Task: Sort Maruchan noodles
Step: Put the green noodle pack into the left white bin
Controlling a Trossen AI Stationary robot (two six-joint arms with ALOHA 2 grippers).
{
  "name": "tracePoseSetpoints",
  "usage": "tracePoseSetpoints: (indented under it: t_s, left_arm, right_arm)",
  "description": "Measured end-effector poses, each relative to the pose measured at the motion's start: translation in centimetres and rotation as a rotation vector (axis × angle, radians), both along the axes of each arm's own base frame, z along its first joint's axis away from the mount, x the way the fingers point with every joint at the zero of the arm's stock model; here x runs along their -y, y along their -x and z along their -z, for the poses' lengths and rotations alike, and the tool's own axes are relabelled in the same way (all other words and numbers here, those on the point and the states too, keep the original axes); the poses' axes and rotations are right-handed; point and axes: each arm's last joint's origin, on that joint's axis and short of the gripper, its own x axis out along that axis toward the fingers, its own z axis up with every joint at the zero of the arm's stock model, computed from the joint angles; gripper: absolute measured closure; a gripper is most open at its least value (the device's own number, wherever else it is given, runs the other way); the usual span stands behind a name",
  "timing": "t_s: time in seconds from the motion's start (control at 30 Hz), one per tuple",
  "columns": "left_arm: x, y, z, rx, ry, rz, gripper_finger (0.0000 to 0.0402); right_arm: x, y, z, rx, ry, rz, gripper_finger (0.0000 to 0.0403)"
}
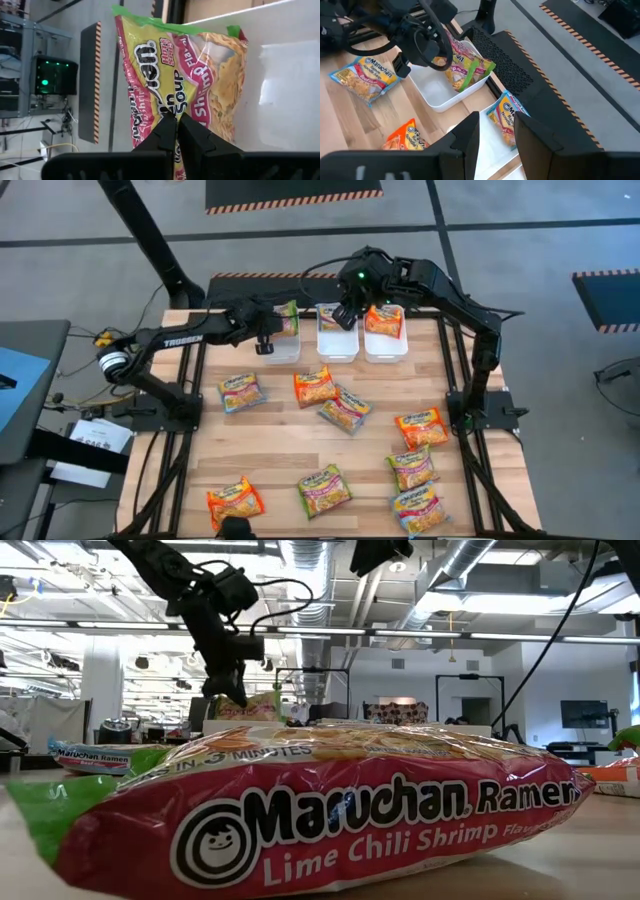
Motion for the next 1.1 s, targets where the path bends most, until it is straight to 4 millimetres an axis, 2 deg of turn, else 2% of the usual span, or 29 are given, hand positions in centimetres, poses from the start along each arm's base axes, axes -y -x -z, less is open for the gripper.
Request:
tracePoseSetpoints:
  t_s: [0.13,0.53,0.83,1.1]
  left_arm:
    - [-0.2,-0.3,0.6,-0.01,0.009,0.0,0.0401]
    - [-0.4,-0.4,0.3,-0.023,-0.02,0.063,0.0401]
    - [-1.0,0.1,0.4,-0.012,-0.009,0.029,0.0401]
    - [-1.2,0.3,0.5,0.019,0.027,0.012,0.0357]
  right_arm:
    - [0.0,0.0,0.0,-0.015,0.01,-0.014,0.0258]
    - [0.0,0.0,0.0,-0.023,0.021,-0.025,0.0258]
    - [0.1,0.1,0.0,-0.024,0.021,-0.022,0.0258]
    - [0.1,0.1,0.0,-0.016,0.01,-0.01,0.0258]
